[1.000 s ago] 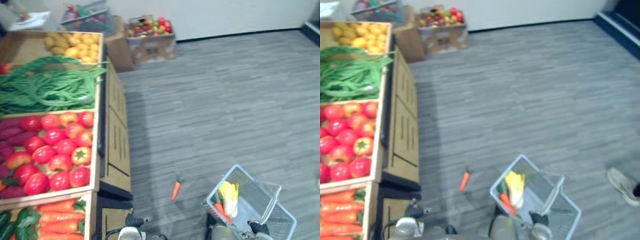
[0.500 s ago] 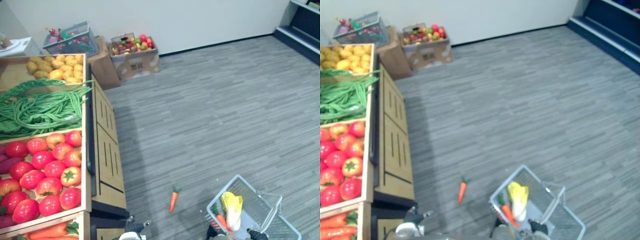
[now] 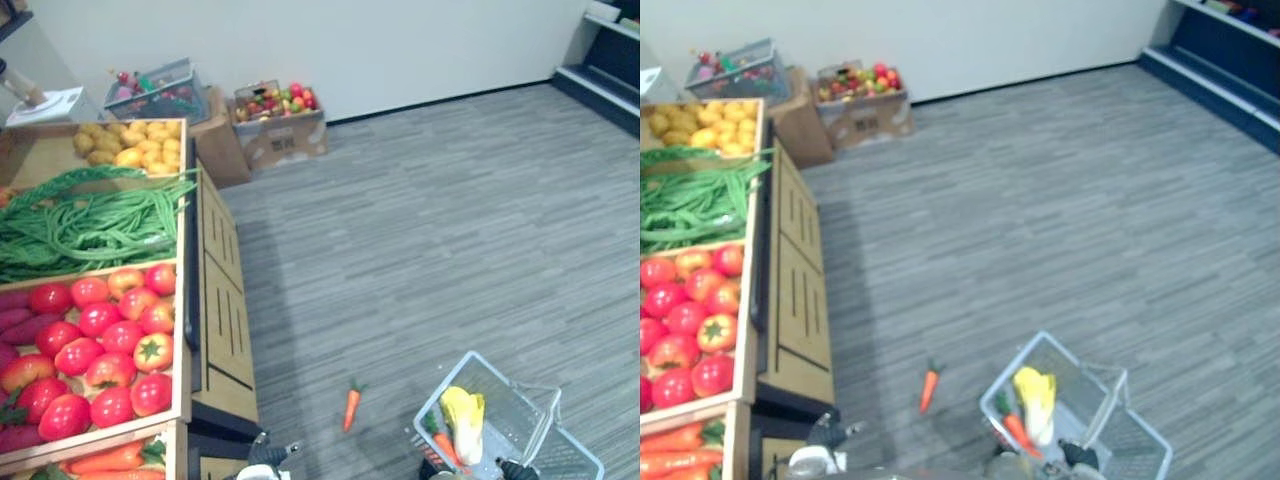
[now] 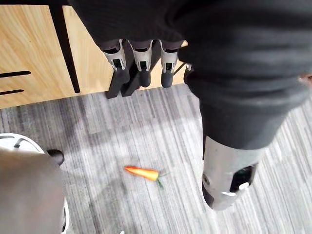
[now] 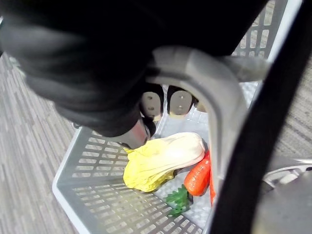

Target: Pick vegetable in the basket

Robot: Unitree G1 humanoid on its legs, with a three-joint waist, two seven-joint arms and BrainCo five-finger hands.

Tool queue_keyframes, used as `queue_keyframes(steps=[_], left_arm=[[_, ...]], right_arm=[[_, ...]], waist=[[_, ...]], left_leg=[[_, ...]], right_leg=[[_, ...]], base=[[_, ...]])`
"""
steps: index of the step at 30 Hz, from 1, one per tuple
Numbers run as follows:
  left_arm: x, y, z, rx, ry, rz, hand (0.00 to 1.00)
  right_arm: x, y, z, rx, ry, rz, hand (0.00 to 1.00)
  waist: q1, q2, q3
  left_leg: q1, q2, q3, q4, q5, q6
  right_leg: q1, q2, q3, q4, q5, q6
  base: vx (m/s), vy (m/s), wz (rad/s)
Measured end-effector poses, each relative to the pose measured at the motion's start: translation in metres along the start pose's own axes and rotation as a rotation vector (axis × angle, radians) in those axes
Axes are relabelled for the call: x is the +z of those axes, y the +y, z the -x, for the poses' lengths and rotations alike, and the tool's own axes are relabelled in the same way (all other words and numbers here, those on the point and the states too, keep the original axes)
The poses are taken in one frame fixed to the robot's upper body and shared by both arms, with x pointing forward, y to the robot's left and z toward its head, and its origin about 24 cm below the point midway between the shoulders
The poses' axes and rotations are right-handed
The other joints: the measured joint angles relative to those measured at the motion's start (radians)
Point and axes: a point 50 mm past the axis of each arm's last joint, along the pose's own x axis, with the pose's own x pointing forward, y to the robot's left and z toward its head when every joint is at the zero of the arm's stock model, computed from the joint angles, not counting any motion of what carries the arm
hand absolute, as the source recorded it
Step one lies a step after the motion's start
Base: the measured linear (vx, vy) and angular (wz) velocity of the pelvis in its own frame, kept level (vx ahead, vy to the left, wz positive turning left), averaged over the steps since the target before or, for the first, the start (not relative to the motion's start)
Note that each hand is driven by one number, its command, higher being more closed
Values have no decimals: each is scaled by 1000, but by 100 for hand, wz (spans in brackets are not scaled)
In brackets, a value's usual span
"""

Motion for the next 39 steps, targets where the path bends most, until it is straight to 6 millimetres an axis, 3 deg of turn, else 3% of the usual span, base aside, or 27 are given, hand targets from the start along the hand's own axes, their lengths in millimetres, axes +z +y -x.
queue_keyframes(steps=[2, 3, 4, 6, 8, 9, 10, 13, 15, 16, 18, 21, 22, 24, 25, 26, 28, 29, 30, 32, 34, 35, 36, 38, 39], left_arm=[[-5, 3, 1, 5, 11, -5, 0], [-11, 2, 3, 2, 30, -5, 0], [-16, 2, 5, 2, 41, -4, 0], [-24, 6, 7, 11, 63, -9, 0], [-24, 7, 7, 16, 65, 4, 0], [-24, 7, 7, 17, 63, 4, 0], [-25, 7, 7, 16, 64, 4, 0], [-26, 6, 8, 18, 69, 7, 0], [-29, 6, 8, 20, 81, 12, 0], [-32, 3, 9, 15, 94, 20, 0], [-36, 6, 10, 22, 107, 22, 0], [-37, 14, 10, 36, 112, 0, 0], [-42, 14, 11, 33, 129, -9, 0], [-46, 14, 13, 26, 140, -29, 0], [-47, 14, 13, 23, 143, -43, 0], [-47, 17, 13, 23, 140, -62, 0], [-47, 21, 13, 26, 136, -86, 0], [-45, 21, 12, 21, 128, -94, 0], [-43, 23, 11, 28, 122, -98, 0], [-42, 28, 10, 39, 120, -102, 0], [-41, 31, 10, 49, 117, -104, 0], [-41, 33, 10, 55, 119, -106, 0], [-43, 30, 10, 49, 126, -103, 0], [-43, 17, 12, 26, 123, -87, 0], [-43, 15, 12, 24, 124, -89, 0]], right_arm=[[0, -8, 0, -17, 0, 9, 100], [2, -16, -1, -34, -2, 19, 100], [1, -20, -1, -43, 0, 25, 100], [0, -22, 0, -52, 8, 24, 100], [-4, -26, 1, -69, 22, 4, 100], [-7, -29, 2, -78, 29, 0, 100], [-7, -29, 2, -80, 31, 1, 100], [-7, -28, 2, -74, 24, 14, 100], [-9, -29, 3, -78, 24, 17, 100], [-11, -33, 4, -88, 28, 21, 100], [-15, -29, 5, -88, 38, 15, 100], [-20, -33, 7, -106, 56, 10, 100], [-19, -38, 6, -125, 52, 6, 100], [-16, -43, 6, -148, 46, -11, 100], [-14, -42, 5, -153, 43, -25, 100], [-19, -41, 6, -154, 57, -37, 100], [-24, -42, 8, -163, 68, -52, 100], [-24, -43, 8, -165, 65, -51, 100], [-25, -41, 8, -159, 68, -53, 100], [-25, -33, 8, -142, 67, -59, 100], [-26, -28, 8, -128, 70, -57, 100], [-28, -24, 9, -120, 77, -63, 100], [-27, -25, 8, -127, 80, -68, 100], [-13, -31, 4, -134, 42, -55, 100], [-8, -29, 2, -128, 30, -51, 100]], waist=[[-3, 10, 6], [-1, 27, 10], [1, 30, 10], [2, 20, 12], [3, 19, 13], [6, 18, 14], [7, 18, 14], [4, 19, 14], [5, 22, 13], [5, 38, 8], [7, 37, -2], [4, -20, -17], [10, -21, -22], [3, -31, -23], [-8, -29, -22], [-14, -39, -22], [-3, -57, -25], [-9, -56, -23], [-12, -61, -30], [-9, -79, -29], [-7, -95, -28], [-6, -110, -28], [-5, -100, -32], [4, -38, -32], [-1, -28, -33]], left_leg=[[-85, 66, -8, 233, 14, -3], [-132, 103, -34, 358, 65, 7], [-175, 112, -68, 439, 160, 13], [-248, 101, -133, 526, 253, 5], [-297, 87, -164, 494, 130, 1], [-310, 82, -158, 420, 98, -3], [-310, 77, -157, 366, 99, -3], [-287, 69, -102, -9, 119, -6], [-273, 71, -51, -121, 118, -8], [-253, 82, -36, -157, 91, -17], [-256, 75, -8, -158, 82, -13], [-241, -3, 12, -181, 61, 6], [-216, -39, 25, -207, 46, 23], [-198, -62, 39, -210, 44, 22], [-178, -62, 34, -209, 43, 21], [-151, -68, 24, -218, 43, 19], [-92, -85, -1, -266, 49, 24], [-69, -82, -15, -277, 59, 31], [-62, -79, -37, -279, 63, 36], [-67, -66, -57, -277, 103, 39], [-66, -63, -90, -266, 106, 36], [-64, -65, -121, -266, 106, 10], [-60, -49, -151, -287, 115, -10], [-64, -5, -180, -324, 135, -38], [-65, 4, -195, -337, 150, -50]], right_leg=[[-9, 10, 24, 46, -38, -2], [-3, 25, 43, 54, -46, -9], [-1, 26, 65, 56, -51, -17], [5, 11, 96, 38, -55, -23], [20, 10, 102, 18, -55, -23], [37, 12, 104, 5, -57, -24], [45, 14, 106, 1, -58, -23], [55, 33, 113, -22, -62, -21], [60, 50, 136, -50, -57, -14], [74, 77, 152, -77, -52, -5], [91, 75, 181, -94, -40, 11], [2, -17, 208, 54, -131, 59], [-7, -58, 214, 122, -169, 91], [-84, -99, 223, 354, -218, 117], [-158, -113, 226, 569, -206, 133], [-180, -125, 220, 644, -158, 138], [-181, -164, 189, 738, -112, 117], [-176, -198, 129, 779, -123, 84], [-158, -222, 54, 733, -198, 55], [-153, -228, -10, 595, -226, 41], [-137, -221, 6, 407, -207, 52], [-122, -210, 56, 297, -125, 91], [-100, -182, 53, 288, -133, 92], [-116, -124, 110, 319, -143, 78], [-119, -108, 128, 326, -153, 78]], base=[[-64, -109, -52], [19, -101, -62], [59, -111, -61], [87, -92, -36], [86, -108, -11], [83, -93, -6], [82, -49, -14], [103, 40, -26], [158, 132, -40], [168, 163, -47], [175, 155, -32], [182, 206, -4], [191, 187, -5], [190, 133, 16], [193, 83, 52], [255, 91, 63], [204, 47, 48], [254, -26, 61], [211, -37, 64], [210, -166, 61], [227, -261, 71], [170, -253, 65], [209, -286, 59], [202, -233, 37], [171, -174, 43]])
